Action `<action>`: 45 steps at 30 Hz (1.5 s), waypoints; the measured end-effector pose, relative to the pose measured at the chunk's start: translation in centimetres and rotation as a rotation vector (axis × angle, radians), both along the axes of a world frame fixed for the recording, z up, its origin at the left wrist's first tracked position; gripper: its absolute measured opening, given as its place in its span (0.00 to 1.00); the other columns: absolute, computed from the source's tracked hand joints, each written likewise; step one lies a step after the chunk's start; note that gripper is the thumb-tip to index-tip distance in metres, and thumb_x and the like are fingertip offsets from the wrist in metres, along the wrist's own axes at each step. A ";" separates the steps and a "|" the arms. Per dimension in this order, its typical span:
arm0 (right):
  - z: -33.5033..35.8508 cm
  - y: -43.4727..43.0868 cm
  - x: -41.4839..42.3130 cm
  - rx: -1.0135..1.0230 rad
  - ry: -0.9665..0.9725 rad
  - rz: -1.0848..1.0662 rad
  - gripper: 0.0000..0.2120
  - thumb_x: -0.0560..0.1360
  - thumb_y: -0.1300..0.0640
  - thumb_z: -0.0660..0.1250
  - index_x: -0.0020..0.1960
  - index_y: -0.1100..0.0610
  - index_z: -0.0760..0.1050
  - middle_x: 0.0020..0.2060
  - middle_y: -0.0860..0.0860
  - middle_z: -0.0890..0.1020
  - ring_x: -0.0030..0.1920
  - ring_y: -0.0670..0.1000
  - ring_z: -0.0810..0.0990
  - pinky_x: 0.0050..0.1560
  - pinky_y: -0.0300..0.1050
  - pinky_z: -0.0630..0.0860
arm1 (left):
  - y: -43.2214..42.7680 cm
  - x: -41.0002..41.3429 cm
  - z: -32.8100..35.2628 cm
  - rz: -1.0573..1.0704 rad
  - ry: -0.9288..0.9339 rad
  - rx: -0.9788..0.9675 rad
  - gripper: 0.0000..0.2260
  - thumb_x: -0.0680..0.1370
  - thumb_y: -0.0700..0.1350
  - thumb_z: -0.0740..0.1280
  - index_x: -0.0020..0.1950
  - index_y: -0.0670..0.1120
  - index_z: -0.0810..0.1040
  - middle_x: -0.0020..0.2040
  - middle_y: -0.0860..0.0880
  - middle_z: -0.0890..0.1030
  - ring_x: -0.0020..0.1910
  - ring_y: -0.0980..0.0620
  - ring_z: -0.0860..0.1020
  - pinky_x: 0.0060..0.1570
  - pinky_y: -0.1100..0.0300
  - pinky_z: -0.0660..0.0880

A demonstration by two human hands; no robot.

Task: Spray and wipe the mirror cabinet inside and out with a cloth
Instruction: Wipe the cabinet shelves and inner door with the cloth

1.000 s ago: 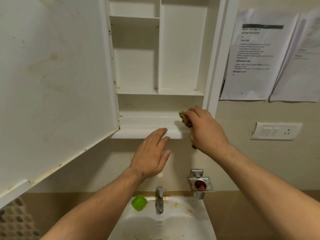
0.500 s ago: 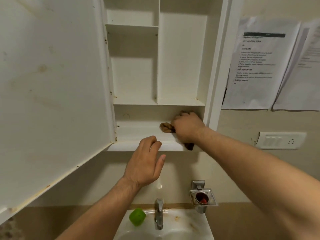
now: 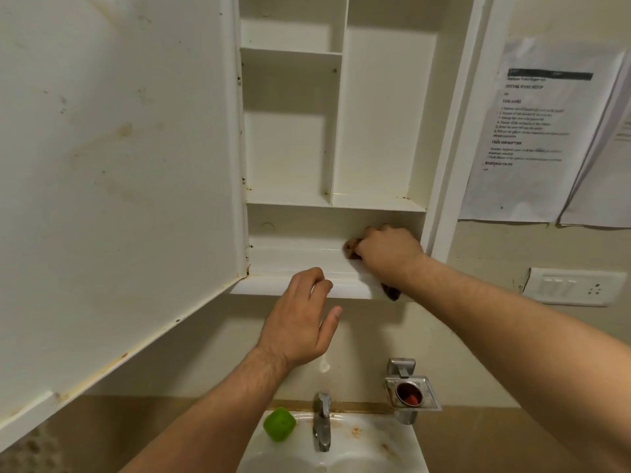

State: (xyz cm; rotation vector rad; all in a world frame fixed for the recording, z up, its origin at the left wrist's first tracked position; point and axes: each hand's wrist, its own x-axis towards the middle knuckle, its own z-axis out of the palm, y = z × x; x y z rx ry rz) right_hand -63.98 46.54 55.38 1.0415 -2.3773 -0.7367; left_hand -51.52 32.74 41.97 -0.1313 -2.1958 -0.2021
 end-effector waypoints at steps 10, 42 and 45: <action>0.9 -3.3 2.8 -0.572 -0.575 0.234 0.26 0.78 0.34 0.56 0.65 0.48 0.78 0.53 0.49 0.75 0.51 0.53 0.77 0.50 0.52 0.77 | 0.7 0.4 0.3 -0.003 0.003 0.075 0.17 0.81 0.53 0.62 0.60 0.42 0.75 0.61 0.45 0.71 0.60 0.47 0.72 0.49 0.54 0.78; -6.5 7.3 5.8 -0.854 -0.317 0.106 0.22 0.78 0.59 0.62 0.71 0.51 0.72 0.57 0.52 0.70 0.53 0.54 0.73 0.48 0.50 0.80 | 1.5 0.4 1.0 0.119 -0.111 0.039 0.09 0.80 0.46 0.65 0.56 0.40 0.75 0.63 0.43 0.71 0.62 0.46 0.71 0.58 0.53 0.76; -2.2 8.6 5.4 -1.084 -0.245 0.347 0.16 0.79 0.53 0.63 0.65 0.41 0.75 0.56 0.47 0.69 0.54 0.52 0.74 0.39 0.52 0.84 | 1.7 0.8 1.5 0.124 -0.131 0.062 0.08 0.81 0.45 0.63 0.56 0.41 0.74 0.64 0.45 0.70 0.62 0.47 0.71 0.57 0.54 0.76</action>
